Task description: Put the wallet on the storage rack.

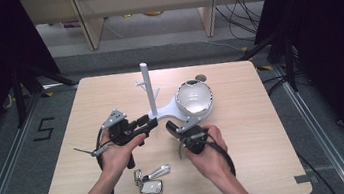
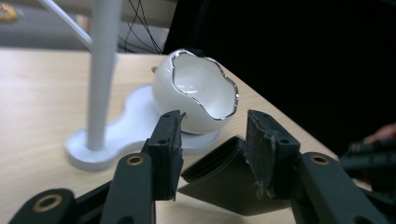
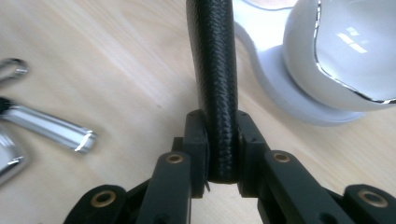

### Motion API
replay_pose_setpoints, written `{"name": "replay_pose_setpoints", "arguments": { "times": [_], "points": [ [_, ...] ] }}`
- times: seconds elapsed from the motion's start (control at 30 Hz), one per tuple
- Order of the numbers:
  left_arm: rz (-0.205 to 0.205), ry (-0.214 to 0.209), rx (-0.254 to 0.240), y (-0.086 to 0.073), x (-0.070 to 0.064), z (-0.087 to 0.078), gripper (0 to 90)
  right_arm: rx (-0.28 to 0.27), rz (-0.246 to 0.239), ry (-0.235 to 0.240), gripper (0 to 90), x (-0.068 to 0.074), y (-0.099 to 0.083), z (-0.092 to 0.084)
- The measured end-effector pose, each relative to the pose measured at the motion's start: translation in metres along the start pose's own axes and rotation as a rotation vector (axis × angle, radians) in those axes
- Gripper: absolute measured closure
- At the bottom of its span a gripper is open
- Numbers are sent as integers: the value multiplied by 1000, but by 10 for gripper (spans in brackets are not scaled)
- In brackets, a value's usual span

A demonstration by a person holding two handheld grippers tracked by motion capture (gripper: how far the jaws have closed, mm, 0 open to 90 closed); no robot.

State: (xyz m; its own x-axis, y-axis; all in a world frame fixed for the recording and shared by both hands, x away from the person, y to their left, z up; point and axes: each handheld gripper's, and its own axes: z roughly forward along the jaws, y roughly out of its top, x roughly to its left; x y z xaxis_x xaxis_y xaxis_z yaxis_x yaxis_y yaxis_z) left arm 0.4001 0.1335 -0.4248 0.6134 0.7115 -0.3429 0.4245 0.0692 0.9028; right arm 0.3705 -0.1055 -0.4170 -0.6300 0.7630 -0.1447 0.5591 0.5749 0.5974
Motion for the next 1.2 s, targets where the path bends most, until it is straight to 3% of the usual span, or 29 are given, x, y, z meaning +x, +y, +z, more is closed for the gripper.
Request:
{"name": "replay_pose_setpoints", "arguments": {
  "times": [0.03,0.07,0.13,0.17,0.2,0.23,0.27,0.3,0.5,0.6,0.9,1.07,1.2],
  "points": [
    [47,6,11,1,4,-9,529,4,-3,29,788,-8,2,-2],
    [47,6,11,1,4,-9,526,4,-3,29,788,-8,2,-2],
    [108,24,17,1,9,-21,523,18,13,59,788,-20,6,-8],
    [136,33,21,0,12,-27,514,52,13,83,787,-31,9,-13],
    [159,38,24,-2,15,-32,514,52,13,83,787,-31,9,-13],
    [176,55,30,-6,21,-43,504,73,32,120,787,-41,11,-17],
    [176,55,30,-6,21,-43,501,73,32,120,787,-41,11,-17],
    [189,66,35,-14,28,-57,498,86,51,139,786,-52,13,-20],
    [170,91,40,-34,42,-80,478,106,68,169,786,-70,14,-24],
    [151,135,33,-51,53,-95,473,104,82,181,785,-82,14,-27],
    [83,201,26,-77,67,-102,450,61,93,146,785,-101,13,-40],
    [81,218,64,-88,72,-97,408,46,107,132,785,-108,13,-46],
    [86,229,63,-91,72,-96,407,38,109,128,785,-112,14,-49]
  ]
}}
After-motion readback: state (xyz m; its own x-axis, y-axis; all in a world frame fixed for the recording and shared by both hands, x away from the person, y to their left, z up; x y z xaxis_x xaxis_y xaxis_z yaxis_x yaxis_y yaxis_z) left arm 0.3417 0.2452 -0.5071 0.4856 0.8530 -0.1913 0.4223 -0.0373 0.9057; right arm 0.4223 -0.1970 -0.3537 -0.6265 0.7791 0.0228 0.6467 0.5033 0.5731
